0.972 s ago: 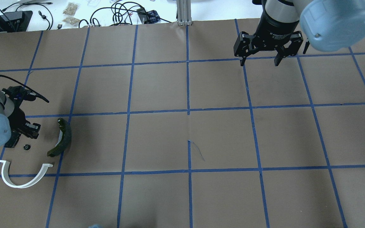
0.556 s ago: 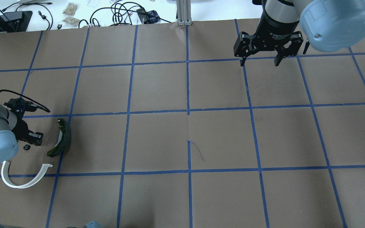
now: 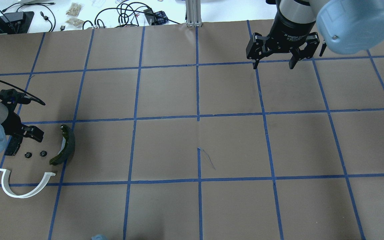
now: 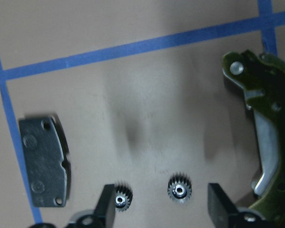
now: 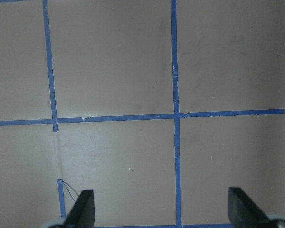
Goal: Place bearing gear from tray to pile
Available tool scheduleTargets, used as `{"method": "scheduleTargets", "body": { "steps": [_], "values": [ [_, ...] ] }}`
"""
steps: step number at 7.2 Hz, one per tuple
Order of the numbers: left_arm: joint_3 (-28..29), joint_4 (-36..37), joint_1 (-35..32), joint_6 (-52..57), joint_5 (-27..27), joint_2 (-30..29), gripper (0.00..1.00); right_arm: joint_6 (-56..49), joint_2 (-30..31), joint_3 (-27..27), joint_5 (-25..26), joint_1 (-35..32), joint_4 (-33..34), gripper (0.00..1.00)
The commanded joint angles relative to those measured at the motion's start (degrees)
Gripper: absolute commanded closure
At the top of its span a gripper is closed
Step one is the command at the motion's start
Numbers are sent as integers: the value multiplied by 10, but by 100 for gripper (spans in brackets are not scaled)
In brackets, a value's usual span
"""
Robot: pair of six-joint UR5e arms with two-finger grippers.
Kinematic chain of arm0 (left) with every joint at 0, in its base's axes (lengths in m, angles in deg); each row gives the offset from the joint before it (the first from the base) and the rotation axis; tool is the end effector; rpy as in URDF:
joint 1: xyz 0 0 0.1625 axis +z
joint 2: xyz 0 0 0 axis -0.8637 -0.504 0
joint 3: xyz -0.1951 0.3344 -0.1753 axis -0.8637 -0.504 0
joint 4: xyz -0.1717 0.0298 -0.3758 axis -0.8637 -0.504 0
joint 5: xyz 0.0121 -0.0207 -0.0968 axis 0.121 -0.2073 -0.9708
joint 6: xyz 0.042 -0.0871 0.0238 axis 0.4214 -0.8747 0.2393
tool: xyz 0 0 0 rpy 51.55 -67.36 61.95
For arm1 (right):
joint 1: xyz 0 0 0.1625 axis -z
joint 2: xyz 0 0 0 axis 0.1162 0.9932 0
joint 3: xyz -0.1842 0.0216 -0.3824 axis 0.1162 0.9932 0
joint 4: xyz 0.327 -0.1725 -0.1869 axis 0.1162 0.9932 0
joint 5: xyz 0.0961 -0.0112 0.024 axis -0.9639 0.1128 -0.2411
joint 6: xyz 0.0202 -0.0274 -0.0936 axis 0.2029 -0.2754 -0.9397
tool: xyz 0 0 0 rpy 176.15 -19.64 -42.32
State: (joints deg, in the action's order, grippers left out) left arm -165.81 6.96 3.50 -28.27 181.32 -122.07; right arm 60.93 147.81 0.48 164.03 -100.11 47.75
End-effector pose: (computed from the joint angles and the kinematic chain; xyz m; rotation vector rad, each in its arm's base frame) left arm 0.1670 -0.4717 0.2677 0.2281 3.0222 0.0322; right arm 0.1681 -0.5325 0.4668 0.0542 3.1117 -0.0533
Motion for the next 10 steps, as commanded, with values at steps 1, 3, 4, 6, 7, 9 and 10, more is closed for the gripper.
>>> {"method": "scheduleTargets", "body": {
  "steps": [1,3,4,6,7,9,10],
  "values": [
    [177,-292,-128,-177,-2,51,0,0,0,1,-1,0,-19,0],
    [309,-437,-274,-336,-4,76,0,0,6,2,-1,0,-53,0],
    [313,-437,-327,-387,-3,72,0,0,7,4,-1,0,-46,0],
    [258,-363,-357,-454,-2,84,0,0,5,1,-1,2,-11,0],
    [245,-320,-361,-454,-13,88,0,0,4,-2,-1,5,4,0],
    [243,-307,-366,-453,-23,84,0,-1,9,5,1,9,-2,0],
    [243,-306,-366,-454,-23,86,0,7,14,6,2,16,-12,0]
  ]
}}
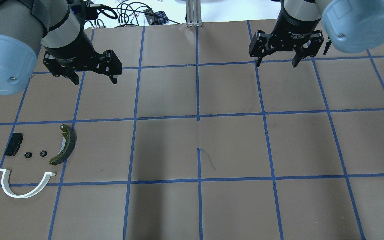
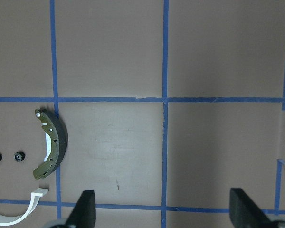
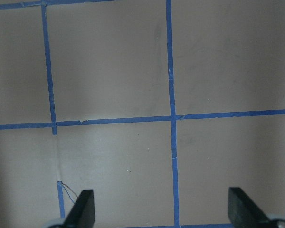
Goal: Place bearing gear from tray to pile
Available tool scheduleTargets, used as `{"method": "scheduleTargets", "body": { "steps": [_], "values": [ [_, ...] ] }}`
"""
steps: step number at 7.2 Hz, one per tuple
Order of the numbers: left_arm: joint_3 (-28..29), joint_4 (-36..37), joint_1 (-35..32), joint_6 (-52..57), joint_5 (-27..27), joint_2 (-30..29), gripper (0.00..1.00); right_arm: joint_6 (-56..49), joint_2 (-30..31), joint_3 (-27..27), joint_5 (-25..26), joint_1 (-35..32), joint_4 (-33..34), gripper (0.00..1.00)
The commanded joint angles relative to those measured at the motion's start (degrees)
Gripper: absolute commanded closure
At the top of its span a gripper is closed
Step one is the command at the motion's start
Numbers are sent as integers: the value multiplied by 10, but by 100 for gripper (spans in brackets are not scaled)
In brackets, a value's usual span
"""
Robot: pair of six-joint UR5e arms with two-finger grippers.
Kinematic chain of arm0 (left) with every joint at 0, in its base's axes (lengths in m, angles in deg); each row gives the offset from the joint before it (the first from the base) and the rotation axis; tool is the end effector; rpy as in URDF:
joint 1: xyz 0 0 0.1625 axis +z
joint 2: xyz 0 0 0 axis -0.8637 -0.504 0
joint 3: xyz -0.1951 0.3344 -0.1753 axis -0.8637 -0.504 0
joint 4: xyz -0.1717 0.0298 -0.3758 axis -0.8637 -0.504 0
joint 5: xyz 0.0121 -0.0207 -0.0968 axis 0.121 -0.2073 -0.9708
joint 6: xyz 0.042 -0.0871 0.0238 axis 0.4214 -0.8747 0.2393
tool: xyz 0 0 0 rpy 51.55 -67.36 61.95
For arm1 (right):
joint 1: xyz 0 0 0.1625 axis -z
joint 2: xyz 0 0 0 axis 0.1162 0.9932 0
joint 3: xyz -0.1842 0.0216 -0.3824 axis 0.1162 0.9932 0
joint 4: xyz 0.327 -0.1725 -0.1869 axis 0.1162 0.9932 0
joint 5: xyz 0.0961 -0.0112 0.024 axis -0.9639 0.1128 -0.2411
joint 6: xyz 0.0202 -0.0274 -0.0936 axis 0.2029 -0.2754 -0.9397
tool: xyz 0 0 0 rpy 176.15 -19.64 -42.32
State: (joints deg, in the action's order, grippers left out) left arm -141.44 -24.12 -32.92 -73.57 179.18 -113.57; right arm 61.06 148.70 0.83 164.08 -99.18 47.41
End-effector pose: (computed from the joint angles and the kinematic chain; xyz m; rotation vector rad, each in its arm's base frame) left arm -0.1498 -0.4874 0.4855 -0.0067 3.0802 -0.1321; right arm 0.1591 -0.5305 0.4776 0.0827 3.1106 -0.0781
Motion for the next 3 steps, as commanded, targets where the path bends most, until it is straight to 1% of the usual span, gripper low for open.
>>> {"method": "scheduleTargets", "body": {
  "steps": [1,3],
  "values": [
    [-1,11,-2,0,-2,1,0,6,10,4,4,10,-7,0],
    [-1,11,-2,0,-2,0,0,-1,32,-2,11,13,-38,0]
  ]
}}
